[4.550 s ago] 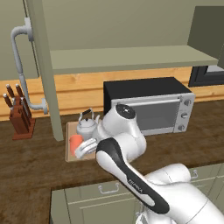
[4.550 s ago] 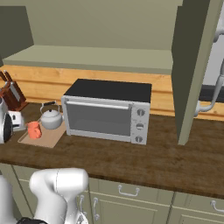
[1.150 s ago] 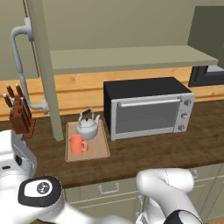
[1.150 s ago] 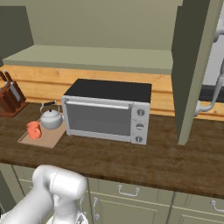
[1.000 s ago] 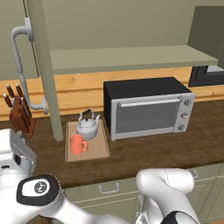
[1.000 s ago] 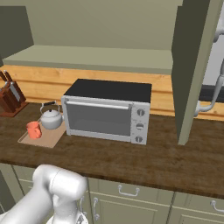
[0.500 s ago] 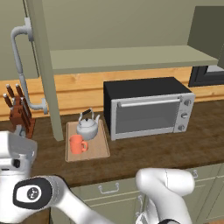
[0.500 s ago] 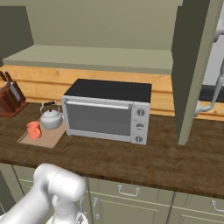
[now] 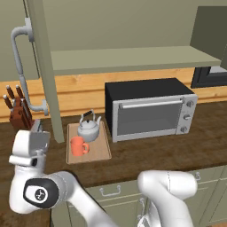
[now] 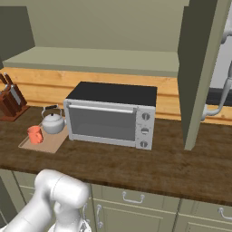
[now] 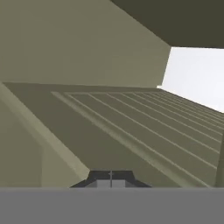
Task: Pick the kettle from the counter and place it on the tray. Then pick the mug from the cabinet and place it on the tray. Then close the cabinet doors.
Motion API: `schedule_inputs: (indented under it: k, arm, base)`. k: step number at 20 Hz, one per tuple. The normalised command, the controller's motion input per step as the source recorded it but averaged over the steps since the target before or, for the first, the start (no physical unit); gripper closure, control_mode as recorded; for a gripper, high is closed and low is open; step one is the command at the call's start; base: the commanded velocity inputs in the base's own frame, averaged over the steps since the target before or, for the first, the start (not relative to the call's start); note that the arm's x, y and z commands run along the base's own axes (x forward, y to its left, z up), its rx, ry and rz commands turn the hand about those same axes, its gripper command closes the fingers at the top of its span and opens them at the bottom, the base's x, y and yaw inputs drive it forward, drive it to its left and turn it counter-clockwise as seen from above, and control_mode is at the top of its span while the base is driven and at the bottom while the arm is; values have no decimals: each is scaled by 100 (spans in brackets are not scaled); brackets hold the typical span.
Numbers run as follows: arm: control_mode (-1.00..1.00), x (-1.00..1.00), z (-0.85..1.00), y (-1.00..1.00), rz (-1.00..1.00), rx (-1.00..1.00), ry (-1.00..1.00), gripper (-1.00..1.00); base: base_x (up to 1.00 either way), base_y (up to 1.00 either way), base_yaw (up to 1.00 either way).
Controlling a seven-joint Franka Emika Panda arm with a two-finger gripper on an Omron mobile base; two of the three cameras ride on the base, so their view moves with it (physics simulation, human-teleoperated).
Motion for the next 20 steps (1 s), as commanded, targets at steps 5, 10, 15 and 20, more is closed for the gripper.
schedule_inputs:
  k: [5,10,15,20]
  arm:
    - [-100,0,36,-61,-3,13,-18,100]
    - [-100,0,32,-62,-2,13,-13,100]
    - [-100,2,57,-62,-1,12,-5,100]
    - [-100,19,93,-49,0,7,24,100]
  base:
    - [0,0,0]
    - [0,0,0]
    - [0,0,0]
    - [0,0,0]
